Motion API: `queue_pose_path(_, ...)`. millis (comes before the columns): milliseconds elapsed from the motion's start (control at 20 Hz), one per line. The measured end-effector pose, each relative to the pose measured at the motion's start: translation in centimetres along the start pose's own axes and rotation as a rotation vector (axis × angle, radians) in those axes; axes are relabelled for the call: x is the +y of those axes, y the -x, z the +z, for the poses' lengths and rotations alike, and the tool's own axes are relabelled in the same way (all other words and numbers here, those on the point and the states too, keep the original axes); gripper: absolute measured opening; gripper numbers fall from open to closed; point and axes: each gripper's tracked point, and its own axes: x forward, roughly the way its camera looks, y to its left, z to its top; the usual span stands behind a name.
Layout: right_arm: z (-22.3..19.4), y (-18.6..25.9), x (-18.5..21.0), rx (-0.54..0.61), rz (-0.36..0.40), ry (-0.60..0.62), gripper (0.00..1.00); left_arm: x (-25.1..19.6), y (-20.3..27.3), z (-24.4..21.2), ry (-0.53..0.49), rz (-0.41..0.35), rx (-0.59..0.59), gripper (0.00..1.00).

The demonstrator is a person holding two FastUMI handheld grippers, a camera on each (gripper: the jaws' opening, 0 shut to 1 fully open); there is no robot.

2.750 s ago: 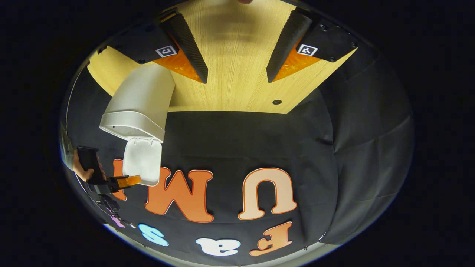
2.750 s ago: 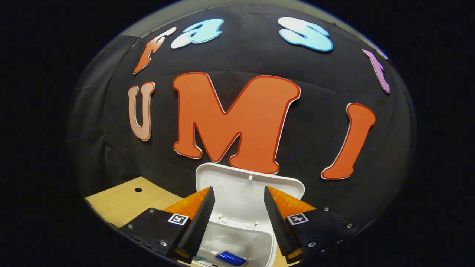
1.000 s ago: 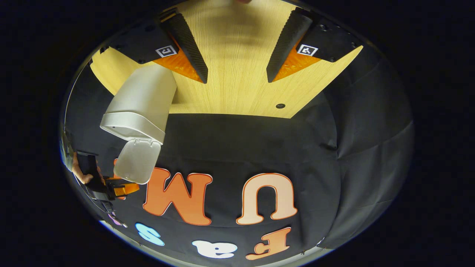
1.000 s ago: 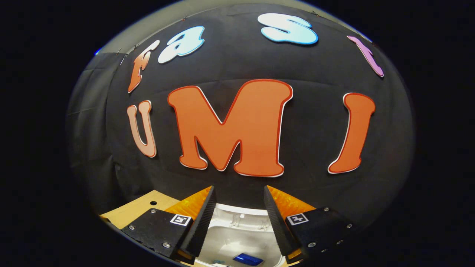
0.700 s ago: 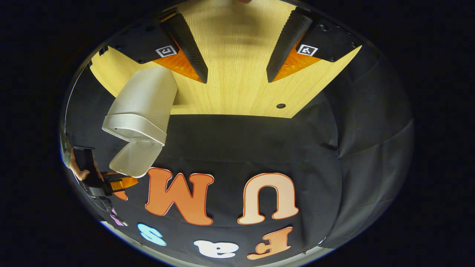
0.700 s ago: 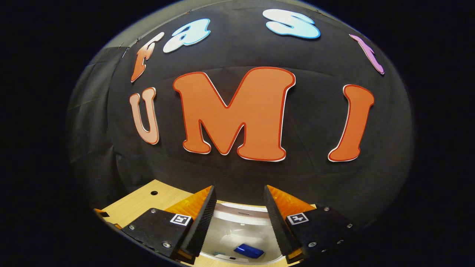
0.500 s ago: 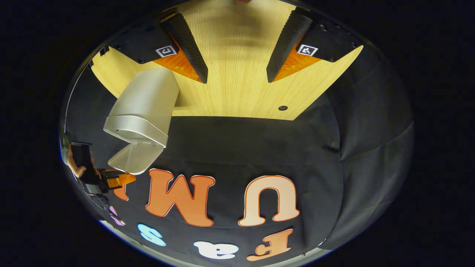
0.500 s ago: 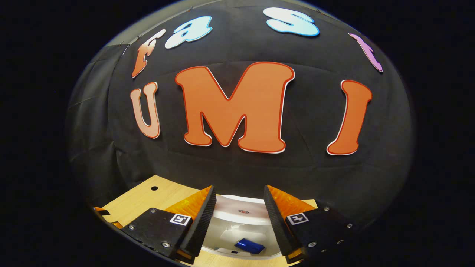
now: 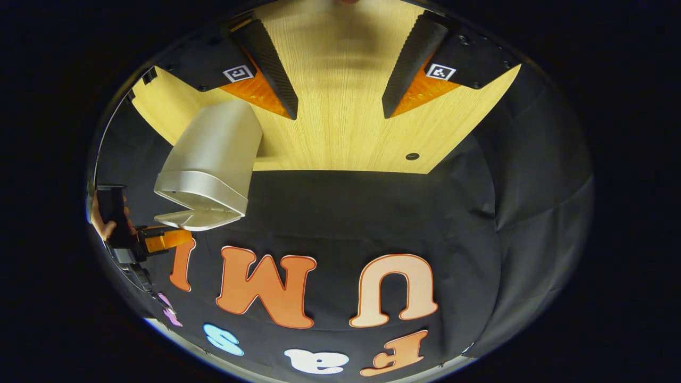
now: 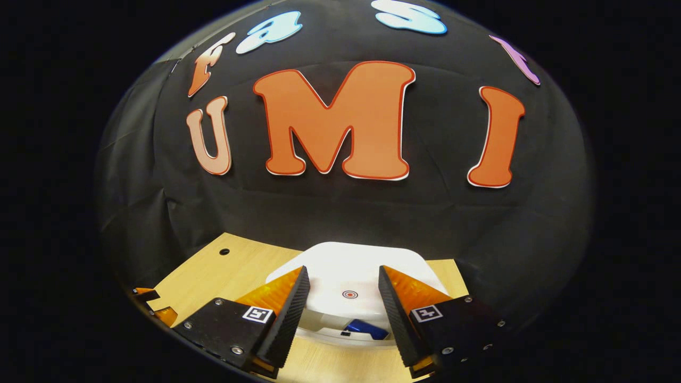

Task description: Press the lid of the desktop garbage bin to open it, pick up the crumpled paper on the desktop and throw it into the bin, then pick up the pop can on the desktop and drop it into the bin, and finally close the garbage bin lid.

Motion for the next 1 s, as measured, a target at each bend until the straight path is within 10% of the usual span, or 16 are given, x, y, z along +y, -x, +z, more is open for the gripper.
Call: queue_pose_path(1000,-5.6,0.2,0.0,0.064,-0.057,-0.034,0.45,-0.2,-0.7,-1.7,-0.033,-0.010,0.069,1.00)
